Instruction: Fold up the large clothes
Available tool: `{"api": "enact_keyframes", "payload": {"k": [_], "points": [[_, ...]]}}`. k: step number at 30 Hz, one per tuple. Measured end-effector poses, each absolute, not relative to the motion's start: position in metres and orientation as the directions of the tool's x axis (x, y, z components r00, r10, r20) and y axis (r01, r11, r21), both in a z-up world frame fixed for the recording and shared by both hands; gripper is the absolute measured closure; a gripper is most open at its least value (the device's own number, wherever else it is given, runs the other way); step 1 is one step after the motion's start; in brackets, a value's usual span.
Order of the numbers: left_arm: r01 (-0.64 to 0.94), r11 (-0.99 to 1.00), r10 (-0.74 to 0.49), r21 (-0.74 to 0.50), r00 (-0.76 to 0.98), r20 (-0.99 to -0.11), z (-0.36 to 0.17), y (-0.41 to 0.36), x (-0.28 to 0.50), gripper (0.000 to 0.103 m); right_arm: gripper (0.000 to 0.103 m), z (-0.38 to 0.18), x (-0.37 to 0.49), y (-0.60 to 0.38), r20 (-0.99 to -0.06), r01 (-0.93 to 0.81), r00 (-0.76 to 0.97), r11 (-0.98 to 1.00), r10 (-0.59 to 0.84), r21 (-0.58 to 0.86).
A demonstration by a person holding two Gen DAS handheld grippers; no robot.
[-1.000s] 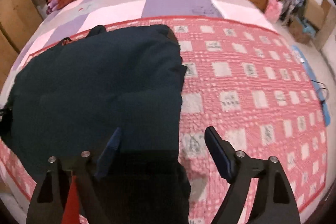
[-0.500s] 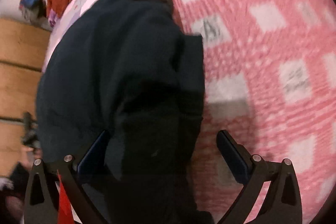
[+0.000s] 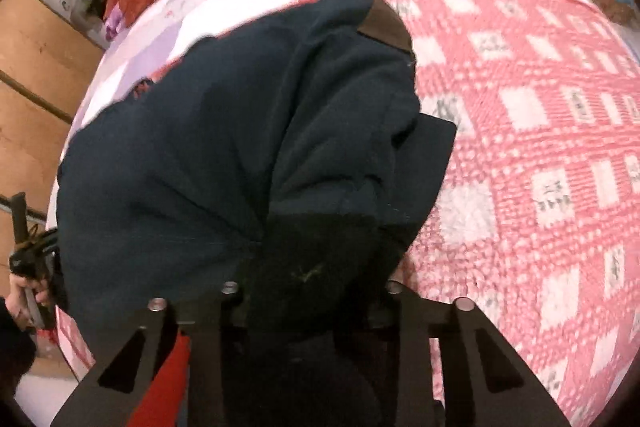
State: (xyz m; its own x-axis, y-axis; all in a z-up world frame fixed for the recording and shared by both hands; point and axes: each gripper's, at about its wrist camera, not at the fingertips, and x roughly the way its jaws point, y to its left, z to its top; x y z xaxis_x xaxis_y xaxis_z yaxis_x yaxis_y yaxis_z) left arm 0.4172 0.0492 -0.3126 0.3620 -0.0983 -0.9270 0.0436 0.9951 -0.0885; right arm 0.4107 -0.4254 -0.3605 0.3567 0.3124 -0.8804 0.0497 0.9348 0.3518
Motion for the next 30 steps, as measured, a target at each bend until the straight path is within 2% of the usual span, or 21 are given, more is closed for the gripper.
{"api": "enact_keyframes", "payload": {"k": [7,17,30], "points": [[0.055,0.984,-0.175,-0.168,0.451,-0.875,-0.266,0.051,0.402,0.084,0.076,-0.306,0.385,-0.403,-0.838,-0.031,0.483,0.961,0.255,0.275],[0.123,0.965,-0.26,-0.23,0.501,-0.826,-0.211,0.052,0.381,0.086,0.078,-0.222,0.369,-0.347,-0.757,-0.187,0.573,0.949,0.314,0.253],[0.018,0.976,-0.189,-0.218,0.568,-0.801,-0.149,0.144,0.292,0.087,0.08,-0.152,0.308,-0.258,-0.682,-0.348,0.57,0.887,0.458,0.305]]}}
